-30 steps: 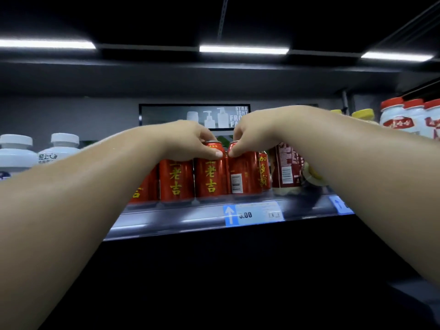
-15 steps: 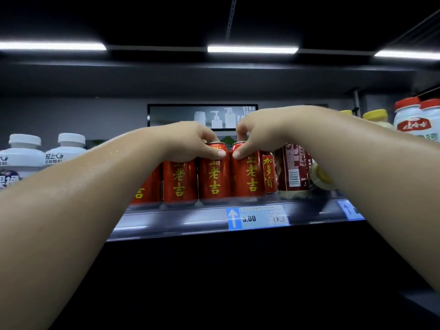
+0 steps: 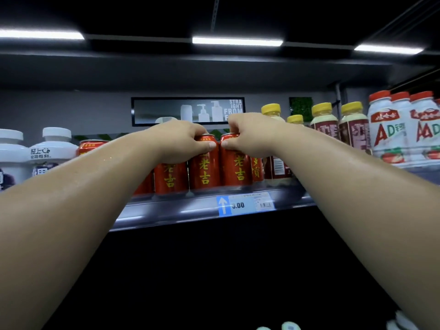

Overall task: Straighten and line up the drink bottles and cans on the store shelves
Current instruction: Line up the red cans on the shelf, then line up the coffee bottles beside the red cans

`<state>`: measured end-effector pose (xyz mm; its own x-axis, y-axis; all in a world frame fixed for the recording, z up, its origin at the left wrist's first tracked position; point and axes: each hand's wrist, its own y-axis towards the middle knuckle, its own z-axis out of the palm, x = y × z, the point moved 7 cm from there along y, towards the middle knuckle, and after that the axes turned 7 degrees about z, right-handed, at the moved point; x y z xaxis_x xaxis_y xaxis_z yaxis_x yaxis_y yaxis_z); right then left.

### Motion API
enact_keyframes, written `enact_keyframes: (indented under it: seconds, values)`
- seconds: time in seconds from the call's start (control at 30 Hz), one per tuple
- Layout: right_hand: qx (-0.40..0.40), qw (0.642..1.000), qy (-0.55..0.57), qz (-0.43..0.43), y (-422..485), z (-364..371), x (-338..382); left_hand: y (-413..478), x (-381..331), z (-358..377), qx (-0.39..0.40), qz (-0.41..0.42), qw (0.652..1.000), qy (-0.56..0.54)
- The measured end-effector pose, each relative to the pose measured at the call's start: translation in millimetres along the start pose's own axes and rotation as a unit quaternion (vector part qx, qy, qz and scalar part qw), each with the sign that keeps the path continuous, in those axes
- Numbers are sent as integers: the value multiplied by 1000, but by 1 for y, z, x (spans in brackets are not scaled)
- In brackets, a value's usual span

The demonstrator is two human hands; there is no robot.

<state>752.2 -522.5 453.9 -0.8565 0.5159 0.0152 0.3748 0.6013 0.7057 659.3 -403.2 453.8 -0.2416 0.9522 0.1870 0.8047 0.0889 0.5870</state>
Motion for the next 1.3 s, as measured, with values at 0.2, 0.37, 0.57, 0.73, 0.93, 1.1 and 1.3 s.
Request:
enact_keyframes:
  seconds: [0.2, 0.37, 0.57, 0.73, 0.93, 1.1, 1.3]
  values:
    - [-86, 987, 134, 19, -40, -40, -27, -5, -27, -6, -100, 70, 992, 42]
    - [-175, 974, 136, 55, -89, -68, -84, -7, -90, 7, -159, 179, 971, 27]
    - [-169, 974, 142, 56, -125, -49, -158, 4, -143, 31, -194, 165, 965, 54]
    - [-168, 980, 108, 16, -127, -22, -200, 16, -177, 48, -241, 162, 956, 33]
    - [-160, 986, 40, -4, -107, 5, -233, 26, -188, 61, -288, 92, 953, -13]
    - [-174, 984, -11, -23, -93, 19, -235, 29, -187, 78, -271, 14, 962, -4]
    - [-189, 981, 9, -34, -95, 26, -242, 34, -182, 90, -246, -2, 969, 32]
